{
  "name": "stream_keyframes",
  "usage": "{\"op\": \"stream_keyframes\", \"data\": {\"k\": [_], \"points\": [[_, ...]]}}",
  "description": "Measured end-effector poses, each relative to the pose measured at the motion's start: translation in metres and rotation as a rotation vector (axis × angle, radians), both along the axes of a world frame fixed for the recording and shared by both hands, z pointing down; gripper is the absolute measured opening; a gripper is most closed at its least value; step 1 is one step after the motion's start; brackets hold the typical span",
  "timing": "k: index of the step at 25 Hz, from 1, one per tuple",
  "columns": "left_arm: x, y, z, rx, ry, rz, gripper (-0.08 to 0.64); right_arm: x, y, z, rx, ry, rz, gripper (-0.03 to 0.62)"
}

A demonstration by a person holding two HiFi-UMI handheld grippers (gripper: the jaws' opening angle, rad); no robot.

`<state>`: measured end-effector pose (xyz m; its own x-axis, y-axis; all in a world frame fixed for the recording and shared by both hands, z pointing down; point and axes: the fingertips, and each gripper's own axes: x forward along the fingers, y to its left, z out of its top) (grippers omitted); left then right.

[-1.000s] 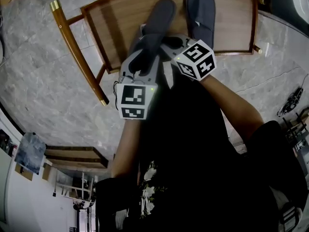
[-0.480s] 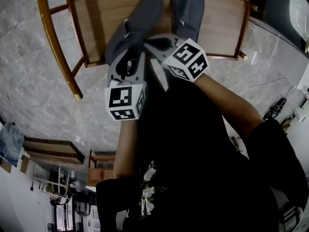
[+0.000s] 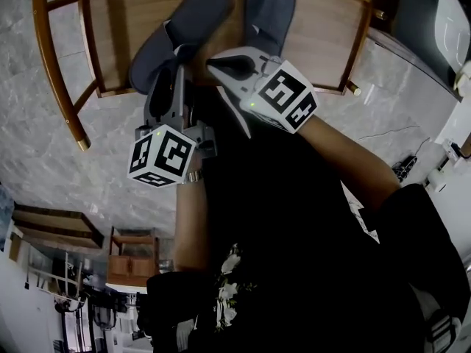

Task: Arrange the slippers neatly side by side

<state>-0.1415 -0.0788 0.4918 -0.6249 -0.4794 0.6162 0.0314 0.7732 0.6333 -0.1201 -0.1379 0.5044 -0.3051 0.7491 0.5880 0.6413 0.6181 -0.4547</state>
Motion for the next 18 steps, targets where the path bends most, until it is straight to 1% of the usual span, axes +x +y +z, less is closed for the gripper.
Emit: {"op": "stream_keyframes", "data": {"k": [2,3,6,8,10,11,13,15,18], "points": [[-0.002,0.003,-0.001,0.058,0.018,-0.123,0.178,0.001,-0.001,-0.009,0.008,-0.052,-0.030,-0.002],[-0.002,0.003,-0.001,0.068,0.023,-0.163,0.181,-0.001,-0.001,-0.014,0.015,-0.090,-0.048,-0.002],[-0.005,-0.001,0.005,0.069,0.056,-0.242,0.194,-0.017,0.001,-0.025,0.033,-0.205,-0.090,-0.002],[-0.007,-0.003,0.011,0.114,0.109,-0.329,0.201,-0.034,0.004,-0.026,0.041,-0.232,-0.094,-0.002],[-0.011,-0.002,0.017,0.178,0.162,-0.416,0.210,-0.053,0.006,-0.021,0.083,-0.243,-0.102,-0.002],[-0.014,-0.001,0.020,0.207,0.180,-0.446,0.212,-0.062,0.006,-0.016,0.125,-0.249,-0.115,-0.002],[-0.022,0.000,0.026,0.256,0.205,-0.480,0.216,-0.077,0.005,0.000,0.228,-0.241,-0.142,-0.002],[-0.027,0.004,0.034,0.279,0.231,-0.501,0.218,-0.084,0.005,0.017,0.321,-0.202,-0.174,-0.002],[-0.029,0.012,0.047,0.281,0.271,-0.527,0.216,-0.079,0.006,0.042,0.443,-0.133,-0.250,-0.002]]}}
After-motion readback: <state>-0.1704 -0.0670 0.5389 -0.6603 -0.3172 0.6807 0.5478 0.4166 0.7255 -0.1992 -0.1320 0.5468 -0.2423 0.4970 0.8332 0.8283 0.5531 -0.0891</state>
